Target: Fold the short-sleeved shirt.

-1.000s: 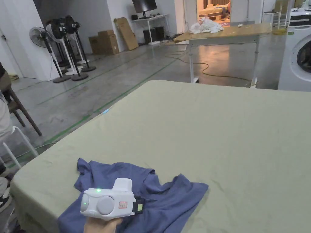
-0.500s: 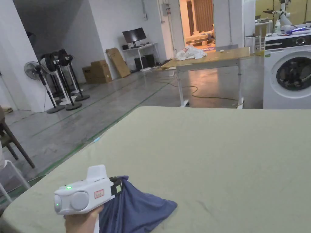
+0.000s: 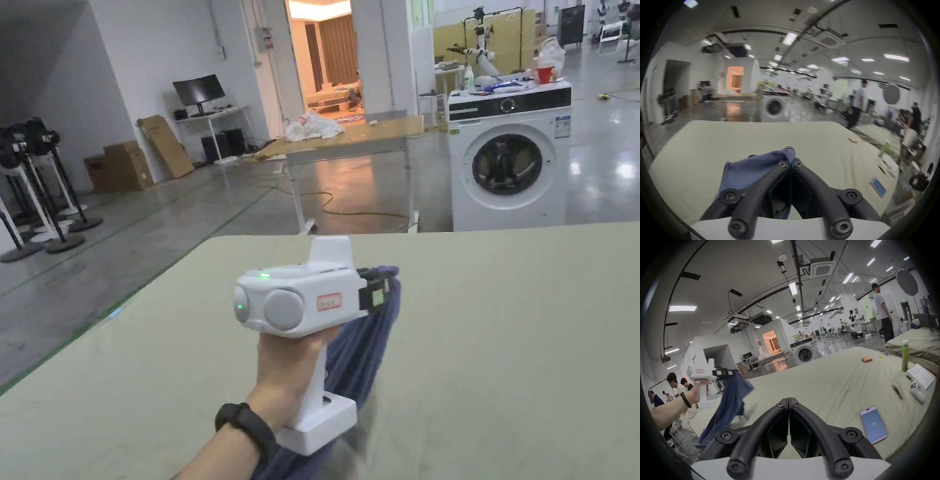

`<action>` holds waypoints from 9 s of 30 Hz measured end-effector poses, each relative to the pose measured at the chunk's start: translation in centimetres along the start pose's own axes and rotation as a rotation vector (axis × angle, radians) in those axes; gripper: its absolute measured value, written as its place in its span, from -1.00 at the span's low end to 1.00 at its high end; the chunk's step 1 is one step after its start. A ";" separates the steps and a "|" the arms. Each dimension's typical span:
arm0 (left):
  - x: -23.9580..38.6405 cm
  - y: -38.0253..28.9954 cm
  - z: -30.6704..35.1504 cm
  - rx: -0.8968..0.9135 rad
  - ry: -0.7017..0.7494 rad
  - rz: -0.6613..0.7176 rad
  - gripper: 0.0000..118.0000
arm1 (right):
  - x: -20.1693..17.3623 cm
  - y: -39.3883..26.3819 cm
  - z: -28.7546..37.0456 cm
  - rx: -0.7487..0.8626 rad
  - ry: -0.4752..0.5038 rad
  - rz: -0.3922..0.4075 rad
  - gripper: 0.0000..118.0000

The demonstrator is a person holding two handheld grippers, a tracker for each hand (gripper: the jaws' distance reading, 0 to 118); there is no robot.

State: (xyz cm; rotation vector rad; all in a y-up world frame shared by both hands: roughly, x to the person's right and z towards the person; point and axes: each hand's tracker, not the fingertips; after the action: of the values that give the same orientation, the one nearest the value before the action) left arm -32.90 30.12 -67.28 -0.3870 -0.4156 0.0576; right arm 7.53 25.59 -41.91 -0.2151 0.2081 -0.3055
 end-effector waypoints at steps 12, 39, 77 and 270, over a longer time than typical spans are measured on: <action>24.6 -20.3 -7.1 -0.378 -0.600 0.107 -1.00 | 3.8 -0.3 5.6 0.045 -0.179 -0.087 -1.00; 11.5 -8.8 24.2 0.449 0.222 -0.148 -0.16 | -3.0 2.2 0.1 0.064 -0.084 0.142 -1.00; -9.2 -17.6 2.6 -0.315 0.344 0.228 0.03 | -0.5 -1.8 0.8 -0.035 -0.118 0.166 -1.00; 5.5 -17.6 25.7 0.215 0.368 0.003 -1.00 | -3.2 -2.6 1.1 0.066 -0.098 0.294 -0.99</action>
State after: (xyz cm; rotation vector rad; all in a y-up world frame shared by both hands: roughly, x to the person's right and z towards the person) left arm -38.67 23.68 -36.87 -0.1795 -0.0440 0.0322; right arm 4.06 24.38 -39.65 -0.1308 0.1304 -0.0094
